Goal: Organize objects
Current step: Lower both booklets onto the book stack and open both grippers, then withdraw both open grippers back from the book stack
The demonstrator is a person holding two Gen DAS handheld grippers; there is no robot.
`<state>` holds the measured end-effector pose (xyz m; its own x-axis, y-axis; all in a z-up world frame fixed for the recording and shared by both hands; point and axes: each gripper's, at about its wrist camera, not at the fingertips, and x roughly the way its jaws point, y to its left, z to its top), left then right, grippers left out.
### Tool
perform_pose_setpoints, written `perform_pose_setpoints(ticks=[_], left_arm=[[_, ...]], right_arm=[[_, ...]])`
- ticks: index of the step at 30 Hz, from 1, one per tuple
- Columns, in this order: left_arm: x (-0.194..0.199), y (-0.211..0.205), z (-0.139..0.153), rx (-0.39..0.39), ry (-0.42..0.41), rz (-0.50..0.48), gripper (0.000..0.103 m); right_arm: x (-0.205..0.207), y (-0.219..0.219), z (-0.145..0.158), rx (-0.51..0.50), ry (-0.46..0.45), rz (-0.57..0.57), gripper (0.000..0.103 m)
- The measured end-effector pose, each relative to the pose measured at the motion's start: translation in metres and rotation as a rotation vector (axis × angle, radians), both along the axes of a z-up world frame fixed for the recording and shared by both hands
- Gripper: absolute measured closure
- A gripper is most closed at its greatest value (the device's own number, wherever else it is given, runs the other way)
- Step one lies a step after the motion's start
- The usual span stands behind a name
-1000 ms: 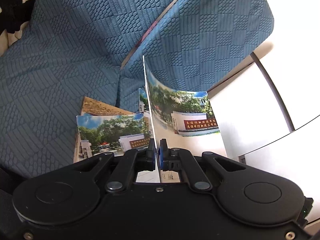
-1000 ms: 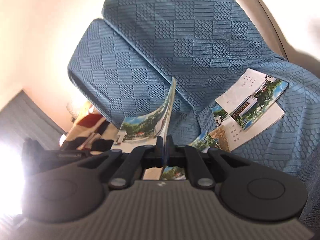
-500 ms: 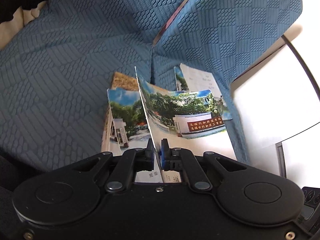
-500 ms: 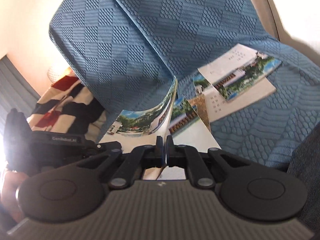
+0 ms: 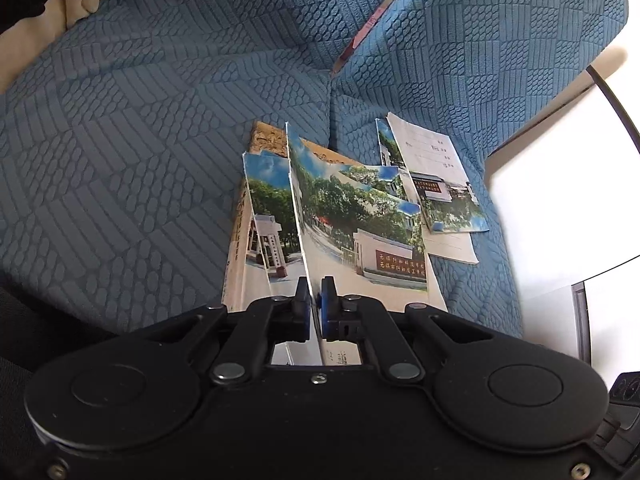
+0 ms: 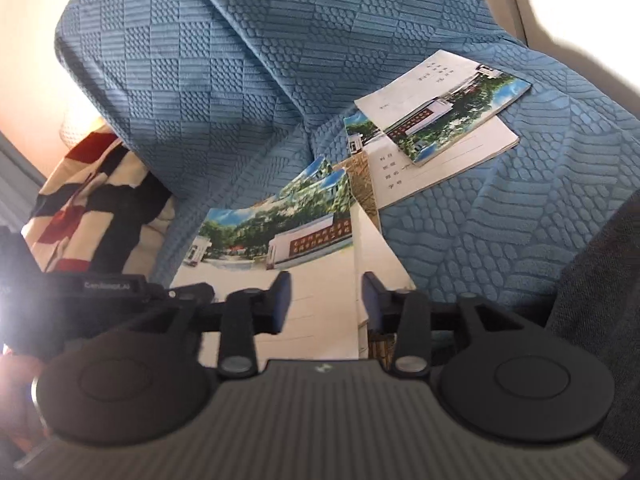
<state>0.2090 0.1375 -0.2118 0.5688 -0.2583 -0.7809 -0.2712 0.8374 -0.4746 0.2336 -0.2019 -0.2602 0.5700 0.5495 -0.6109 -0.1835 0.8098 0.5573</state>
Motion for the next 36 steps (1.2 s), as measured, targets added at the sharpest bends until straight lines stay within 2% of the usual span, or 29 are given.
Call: perform_pose_setpoints(ticks=[4,5,7,9,12,16,21,26,30,33,36], left_arm=[[-0.001,0.0,-0.003,0.003,0.011,-0.001,0.097],[-0.001,0.0,-0.003,0.004,0.017,-0.002,0.096],[-0.001,-0.001,-0.004,0.013,0.028,-0.005,0.089],[-0.001,-0.002,-0.004,0.024,0.032,-0.003,0.083],[-0.004,-0.001,-0.001,0.048,0.034,-0.004,0.065],[-0.011,-0.002,0.004,0.098,0.025,-0.012,0.059],[-0.018,-0.006,0.005,0.155,0.027,-0.009,0.056],[-0.02,-0.009,0.003,0.195,0.034,-0.016,0.056],[-0.018,-0.016,-0.001,0.194,0.045,-0.049,0.057],[-0.018,-0.018,-0.003,0.186,0.05,-0.061,0.057],[-0.019,-0.021,-0.003,0.188,0.05,-0.063,0.057]], right_arm=[[-0.001,-0.003,-0.001,-0.042,-0.016,-0.011,0.053],[0.001,-0.002,-0.001,-0.052,-0.019,-0.011,0.05],[0.003,0.0,-0.001,-0.08,-0.043,-0.005,0.044],[0.008,0.004,-0.002,-0.117,-0.058,0.008,0.042],[0.016,0.005,-0.004,-0.128,-0.063,0.009,0.041],[0.028,0.004,-0.009,-0.134,-0.057,-0.006,0.038],[0.037,0.017,-0.019,-0.166,-0.041,0.049,0.038],[0.028,0.035,-0.019,-0.252,-0.087,0.124,0.039],[0.02,0.042,-0.019,-0.313,-0.11,0.151,0.039],[0.015,0.043,-0.018,-0.328,-0.118,0.165,0.045],[0.01,0.045,-0.015,-0.344,-0.121,0.182,0.055]])
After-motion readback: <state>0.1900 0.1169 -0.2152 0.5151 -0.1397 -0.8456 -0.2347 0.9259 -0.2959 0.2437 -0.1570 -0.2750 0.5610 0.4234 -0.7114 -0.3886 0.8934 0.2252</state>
